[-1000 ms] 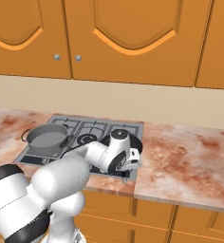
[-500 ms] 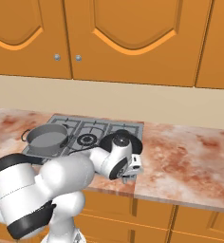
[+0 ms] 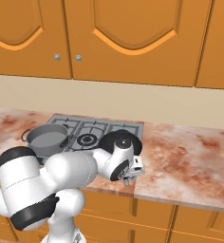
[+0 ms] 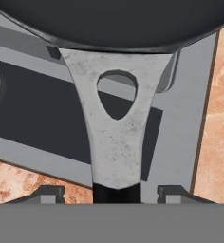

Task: Move the pot and pan from the stove into the sink.

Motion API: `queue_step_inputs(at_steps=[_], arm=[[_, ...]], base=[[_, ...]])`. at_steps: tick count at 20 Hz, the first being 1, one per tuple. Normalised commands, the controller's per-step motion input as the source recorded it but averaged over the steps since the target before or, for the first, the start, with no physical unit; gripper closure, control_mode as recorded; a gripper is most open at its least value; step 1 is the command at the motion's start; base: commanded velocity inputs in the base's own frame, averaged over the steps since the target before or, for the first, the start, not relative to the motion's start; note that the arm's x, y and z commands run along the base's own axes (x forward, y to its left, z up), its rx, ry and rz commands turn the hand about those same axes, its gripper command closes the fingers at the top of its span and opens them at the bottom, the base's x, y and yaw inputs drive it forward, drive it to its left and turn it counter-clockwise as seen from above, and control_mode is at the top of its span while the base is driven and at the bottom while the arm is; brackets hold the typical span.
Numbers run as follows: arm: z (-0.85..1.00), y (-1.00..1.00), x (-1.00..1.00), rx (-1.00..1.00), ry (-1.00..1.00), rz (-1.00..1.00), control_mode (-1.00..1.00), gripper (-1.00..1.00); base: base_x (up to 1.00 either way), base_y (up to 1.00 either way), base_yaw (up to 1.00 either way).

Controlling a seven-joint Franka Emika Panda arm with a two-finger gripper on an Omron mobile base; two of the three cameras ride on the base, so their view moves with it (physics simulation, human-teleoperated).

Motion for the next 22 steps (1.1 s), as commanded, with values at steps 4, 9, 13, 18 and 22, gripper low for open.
queue_step_inputs(at_steps=[4,9,13,18,22], arm=[[0.00,0.00,0.00,0.00,0.00,0.00,-1.00,1.00],[0.34,0.00,0.00,0.02,0.00,-0.02,-1.00,1.00],[0.75,0.00,-0.04,0.03,-0.01,-0.01,-1.00,1.00],[0.74,0.05,-0.21,0.00,-0.05,0.00,-1.00,1.00],[0.64,0.16,-0.43,0.00,-0.07,0.05,-1.00,1.00]], base=[[0.00,0.00,0.00],[0.00,0.00,0.00],[0.00,0.00,0.00],[0.00,0.00,0.00],[0.00,0.00,0.00]])
